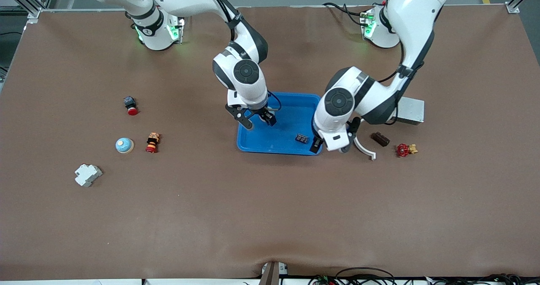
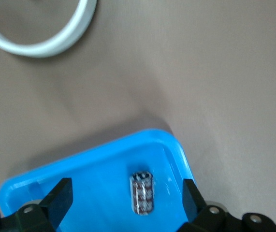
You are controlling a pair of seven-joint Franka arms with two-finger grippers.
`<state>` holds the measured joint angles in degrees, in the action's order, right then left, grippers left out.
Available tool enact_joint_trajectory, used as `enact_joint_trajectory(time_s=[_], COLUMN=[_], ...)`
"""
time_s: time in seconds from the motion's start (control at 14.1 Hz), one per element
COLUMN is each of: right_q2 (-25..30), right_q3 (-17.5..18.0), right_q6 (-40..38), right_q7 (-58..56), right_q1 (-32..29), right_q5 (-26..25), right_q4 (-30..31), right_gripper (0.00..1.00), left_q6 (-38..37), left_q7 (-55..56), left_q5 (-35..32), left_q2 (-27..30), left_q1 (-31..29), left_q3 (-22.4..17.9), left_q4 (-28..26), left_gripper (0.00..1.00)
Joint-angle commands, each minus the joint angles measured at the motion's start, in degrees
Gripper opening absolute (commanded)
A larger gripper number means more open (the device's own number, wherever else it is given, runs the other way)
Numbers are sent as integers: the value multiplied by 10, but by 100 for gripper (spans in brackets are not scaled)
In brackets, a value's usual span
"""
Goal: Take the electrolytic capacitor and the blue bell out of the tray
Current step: 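Move the right gripper to the bell while the left gripper reaches the capacitor, then grasp the bell with the right gripper while the left gripper grasps the capacitor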
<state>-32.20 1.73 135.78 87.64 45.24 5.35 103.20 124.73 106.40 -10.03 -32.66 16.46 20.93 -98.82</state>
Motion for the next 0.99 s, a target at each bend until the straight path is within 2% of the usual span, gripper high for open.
enact_joint_trajectory(time_s=[0.0, 0.21, 0.92], right_q2=[-18, -36, -45], right_q3=[-5, -5, -6], right_q6=[18, 33, 35], right_q7=[23, 32, 39], right_q1=[15, 23, 37], right_q5=[6, 5, 5], right_q4=[-12, -12, -12], right_gripper=[100, 100, 100], left_q6=[-5, 25, 28], left_q7=[45, 64, 77], left_q5=[-10, -10, -10], left_q2=[-43, -60, -86], left_q1=[26, 29, 48], left_q3=[-3, -4, -4], left_q4=[50, 46, 26], left_gripper=[100, 100, 99])
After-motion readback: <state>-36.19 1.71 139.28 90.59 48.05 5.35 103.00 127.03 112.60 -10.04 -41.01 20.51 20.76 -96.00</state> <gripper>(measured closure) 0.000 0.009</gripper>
